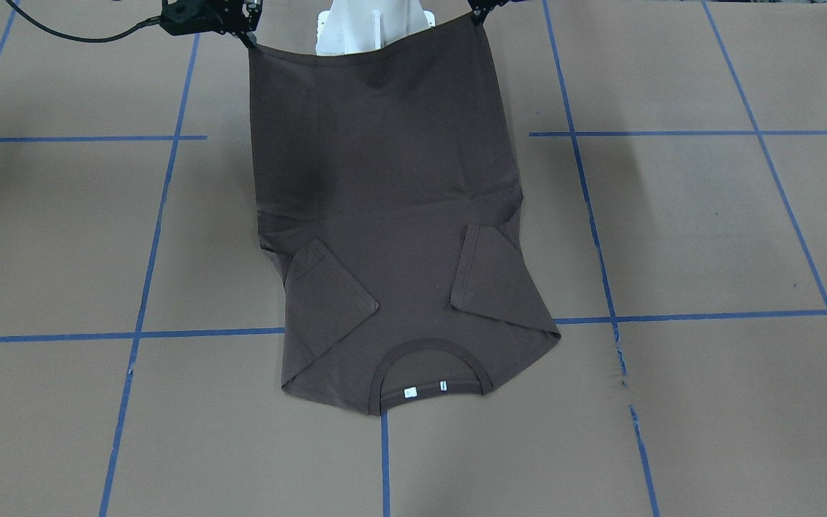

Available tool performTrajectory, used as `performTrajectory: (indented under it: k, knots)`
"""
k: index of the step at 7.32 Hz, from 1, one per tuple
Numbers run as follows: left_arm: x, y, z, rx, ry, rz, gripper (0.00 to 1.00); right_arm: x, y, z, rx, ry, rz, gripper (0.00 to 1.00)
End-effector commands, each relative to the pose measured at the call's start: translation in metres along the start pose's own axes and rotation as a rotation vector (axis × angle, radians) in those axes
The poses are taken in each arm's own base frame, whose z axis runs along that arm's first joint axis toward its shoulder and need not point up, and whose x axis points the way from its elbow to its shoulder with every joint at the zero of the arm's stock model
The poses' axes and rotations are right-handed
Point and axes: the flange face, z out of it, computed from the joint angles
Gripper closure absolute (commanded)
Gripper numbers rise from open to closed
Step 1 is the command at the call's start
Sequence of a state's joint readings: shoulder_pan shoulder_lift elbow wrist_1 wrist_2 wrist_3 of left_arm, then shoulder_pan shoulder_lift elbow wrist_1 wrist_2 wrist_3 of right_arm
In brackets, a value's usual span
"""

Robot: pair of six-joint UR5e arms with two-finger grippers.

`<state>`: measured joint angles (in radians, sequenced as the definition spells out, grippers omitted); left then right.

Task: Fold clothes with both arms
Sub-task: 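Lift the hem with both grippers and fold it toward the collar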

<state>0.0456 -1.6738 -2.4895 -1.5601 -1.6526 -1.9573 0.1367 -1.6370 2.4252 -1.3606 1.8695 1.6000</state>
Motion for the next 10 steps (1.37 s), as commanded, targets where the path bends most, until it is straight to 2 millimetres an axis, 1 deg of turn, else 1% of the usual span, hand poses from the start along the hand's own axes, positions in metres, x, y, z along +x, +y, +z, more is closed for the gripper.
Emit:
performTrajectory:
  k: [1, 2, 3, 4, 5, 6, 7, 8, 9, 10]
  knots:
    - [0.0, 0.002, -0.009, -0.011, 0.006, 0.006, 1.0, 0.001, -0.014, -0.008, 0.027, -0.009, -0.003, 1.0]
    - [0.003, -0.012, -0.01, 0.021, 0.007, -0.013, 1.0, -0.015, -0.045, -0.012, 0.092, -0.043, -0.047, 1.0]
    - [0.006, -0.038, -0.02, 0.073, 0.027, -0.03, 1.0, -0.031, -0.076, -0.017, 0.147, -0.071, -0.064, 1.0]
    - [0.008, -0.053, -0.027, 0.101, 0.035, 0.015, 1.0, -0.031, -0.104, -0.022, 0.199, -0.069, -0.041, 1.0]
    - [0.01, -0.084, -0.033, 0.164, 0.037, 0.018, 1.0, -0.022, -0.133, -0.035, 0.252, -0.057, -0.049, 1.0]
    - [0.01, -0.112, -0.035, 0.203, 0.022, 0.031, 1.0, -0.01, -0.166, -0.042, 0.297, -0.033, -0.035, 1.0]
    - [0.013, -0.141, -0.031, 0.253, 0.005, 0.034, 1.0, -0.02, -0.194, -0.045, 0.33, -0.037, -0.024, 1.0]
    - [0.023, -0.175, -0.039, 0.307, 0.013, 0.031, 1.0, -0.033, -0.219, -0.045, 0.357, -0.041, -0.008, 1.0]
    - [0.043, -0.222, -0.04, 0.353, 0.006, 0.025, 1.0, -0.045, -0.243, -0.044, 0.377, -0.039, 0.009, 1.0]
    - [0.054, -0.267, -0.019, 0.395, -0.049, 0.024, 1.0, -0.038, -0.263, -0.042, 0.388, -0.014, 0.011, 1.0]
